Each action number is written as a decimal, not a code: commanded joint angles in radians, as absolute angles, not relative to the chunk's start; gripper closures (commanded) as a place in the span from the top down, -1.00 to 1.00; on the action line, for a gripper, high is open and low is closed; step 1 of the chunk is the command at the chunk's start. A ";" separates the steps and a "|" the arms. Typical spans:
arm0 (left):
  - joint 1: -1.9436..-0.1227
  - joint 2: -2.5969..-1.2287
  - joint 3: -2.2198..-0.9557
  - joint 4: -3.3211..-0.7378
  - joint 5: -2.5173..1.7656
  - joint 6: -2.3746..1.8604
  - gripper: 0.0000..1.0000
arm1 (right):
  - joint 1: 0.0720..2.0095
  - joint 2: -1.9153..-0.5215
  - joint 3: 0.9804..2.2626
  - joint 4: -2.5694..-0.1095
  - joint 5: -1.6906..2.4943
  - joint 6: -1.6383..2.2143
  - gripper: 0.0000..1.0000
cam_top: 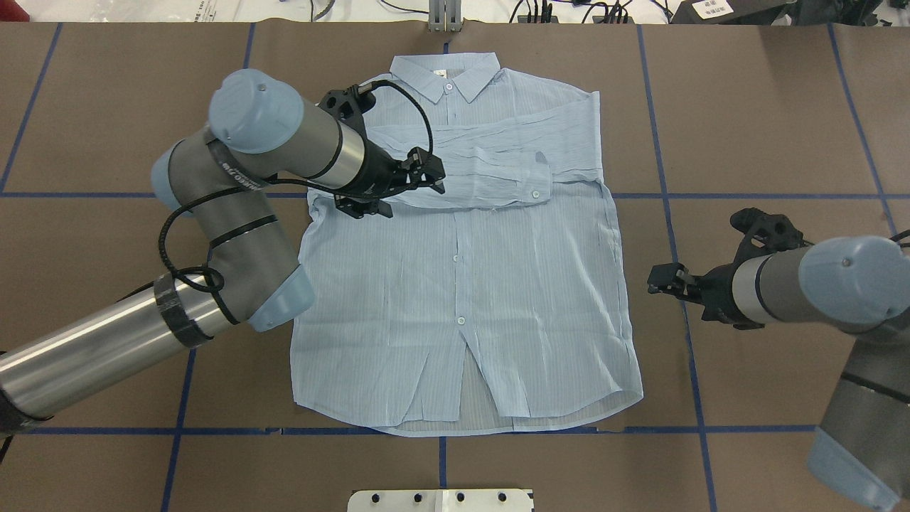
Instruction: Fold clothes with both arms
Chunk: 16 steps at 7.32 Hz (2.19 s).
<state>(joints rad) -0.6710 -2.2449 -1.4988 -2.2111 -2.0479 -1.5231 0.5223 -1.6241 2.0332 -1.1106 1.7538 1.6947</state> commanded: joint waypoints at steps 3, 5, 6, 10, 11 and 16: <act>-0.680 -2.117 -1.628 -2.206 -1.982 -1.462 0.98 | 0.232 -1.671 2.097 -1.124 1.502 2.037 0.87; -0.678 -2.117 -1.664 -2.166 -1.979 -1.462 0.98 | 0.178 -1.664 2.094 -1.199 1.474 2.056 0.85; -0.678 -2.117 -1.667 -2.163 -1.979 -1.463 0.98 | 0.161 -1.660 2.094 -1.216 1.470 2.056 0.84; -0.678 -2.112 -1.667 -2.163 -1.967 -1.463 0.98 | 0.155 -1.651 2.089 -1.221 1.470 2.054 0.68; -0.680 -2.112 -1.667 -2.163 -1.967 -1.463 0.98 | 0.155 -1.632 2.088 -1.223 1.470 2.054 0.68; -0.678 -2.111 -1.669 -2.163 -1.965 -1.463 0.98 | 0.153 -1.620 2.065 -1.229 1.470 2.043 0.62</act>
